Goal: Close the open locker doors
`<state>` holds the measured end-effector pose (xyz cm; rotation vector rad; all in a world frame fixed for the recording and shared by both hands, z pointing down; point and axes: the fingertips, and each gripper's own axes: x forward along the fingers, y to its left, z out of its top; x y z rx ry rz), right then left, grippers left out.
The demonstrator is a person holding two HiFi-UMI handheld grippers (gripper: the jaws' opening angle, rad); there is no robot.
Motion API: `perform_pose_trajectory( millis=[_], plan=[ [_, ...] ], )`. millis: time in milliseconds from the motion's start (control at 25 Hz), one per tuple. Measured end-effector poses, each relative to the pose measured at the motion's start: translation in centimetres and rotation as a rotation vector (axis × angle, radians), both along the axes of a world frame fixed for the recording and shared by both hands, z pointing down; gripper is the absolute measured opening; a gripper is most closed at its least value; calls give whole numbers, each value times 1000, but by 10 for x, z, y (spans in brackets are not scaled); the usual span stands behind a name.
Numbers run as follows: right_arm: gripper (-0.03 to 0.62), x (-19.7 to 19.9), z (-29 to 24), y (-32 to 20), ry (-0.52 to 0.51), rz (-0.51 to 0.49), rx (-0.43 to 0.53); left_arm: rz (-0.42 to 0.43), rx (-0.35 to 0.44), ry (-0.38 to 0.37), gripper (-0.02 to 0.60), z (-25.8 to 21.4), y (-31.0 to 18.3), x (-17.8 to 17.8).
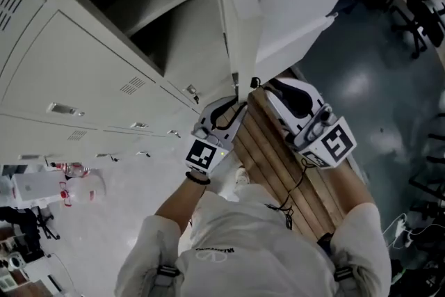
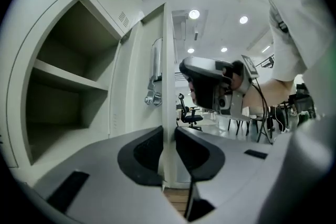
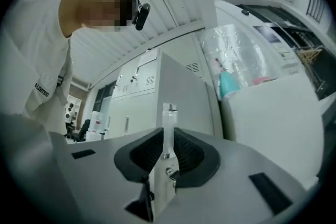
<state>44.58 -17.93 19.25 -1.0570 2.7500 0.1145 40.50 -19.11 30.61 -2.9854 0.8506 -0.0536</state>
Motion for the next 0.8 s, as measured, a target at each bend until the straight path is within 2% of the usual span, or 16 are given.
perform_pose_trajectory(
  millis=[240,360,520,680,800],
  plan=[
    [155,-73,-4,-15,63,-162,2,-28,20,-26,72,1,-4,-41],
    [163,-97,-9,-20,70,-194,13,-54,30,-30,77,0,-7,-55],
    [135,-118,-13,-28,61,-220,23,-105,37,-27,78,0,-13,-79],
    [114,-142,-12,-39,43,-281,7,-201,26,-33,75,2,-25,-111],
    [117,-163,-12,-52,56,-308,15,-324,26,-39,8,0,-37,-142]
  ],
)
